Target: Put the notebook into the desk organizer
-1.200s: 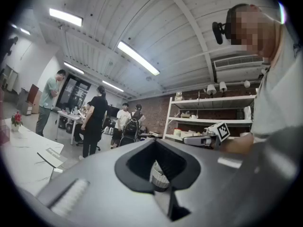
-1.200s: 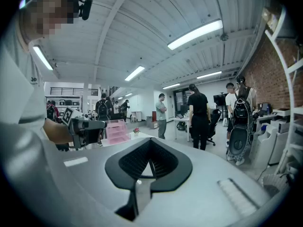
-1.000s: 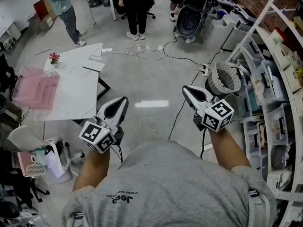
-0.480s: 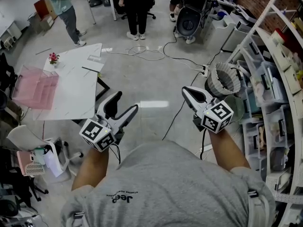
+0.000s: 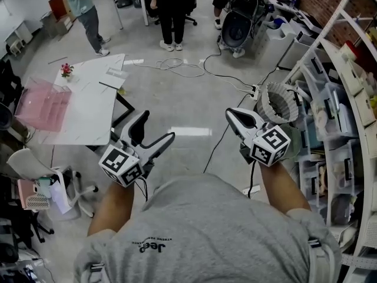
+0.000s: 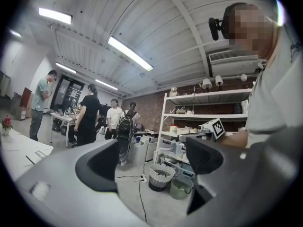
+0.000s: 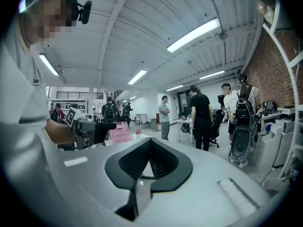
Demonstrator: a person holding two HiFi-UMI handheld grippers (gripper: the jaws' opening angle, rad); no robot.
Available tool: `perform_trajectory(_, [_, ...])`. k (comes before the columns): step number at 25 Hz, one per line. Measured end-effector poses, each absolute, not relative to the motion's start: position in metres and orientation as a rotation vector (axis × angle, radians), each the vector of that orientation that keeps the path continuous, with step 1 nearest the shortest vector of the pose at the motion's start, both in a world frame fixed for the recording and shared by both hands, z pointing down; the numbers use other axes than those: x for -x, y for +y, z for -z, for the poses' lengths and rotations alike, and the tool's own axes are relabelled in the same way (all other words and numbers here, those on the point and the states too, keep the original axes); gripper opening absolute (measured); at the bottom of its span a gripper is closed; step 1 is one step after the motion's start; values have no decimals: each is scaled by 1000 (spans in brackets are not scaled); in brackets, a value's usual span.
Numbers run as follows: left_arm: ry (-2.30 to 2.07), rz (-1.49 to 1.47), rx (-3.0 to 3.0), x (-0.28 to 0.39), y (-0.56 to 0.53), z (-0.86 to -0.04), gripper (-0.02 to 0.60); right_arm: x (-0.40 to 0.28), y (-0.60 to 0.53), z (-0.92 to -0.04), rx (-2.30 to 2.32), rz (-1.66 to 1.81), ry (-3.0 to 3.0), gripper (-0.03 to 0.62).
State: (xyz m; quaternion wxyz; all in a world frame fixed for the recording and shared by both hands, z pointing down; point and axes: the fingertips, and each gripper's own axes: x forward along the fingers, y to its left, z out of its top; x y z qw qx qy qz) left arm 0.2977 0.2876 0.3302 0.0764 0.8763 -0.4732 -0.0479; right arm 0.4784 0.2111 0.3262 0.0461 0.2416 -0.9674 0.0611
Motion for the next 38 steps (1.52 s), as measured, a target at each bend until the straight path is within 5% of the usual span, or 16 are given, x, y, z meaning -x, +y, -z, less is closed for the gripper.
perform_trajectory(13, [-1469, 181, -2566, -316, 253, -329, 474, -504, 170, -337, -709, -215, -2956, 3])
perform_trajectory(38, [-1138, 149, -2738, -72, -34, -360, 474, -255, -84, -348, -985, -168, -2880, 3])
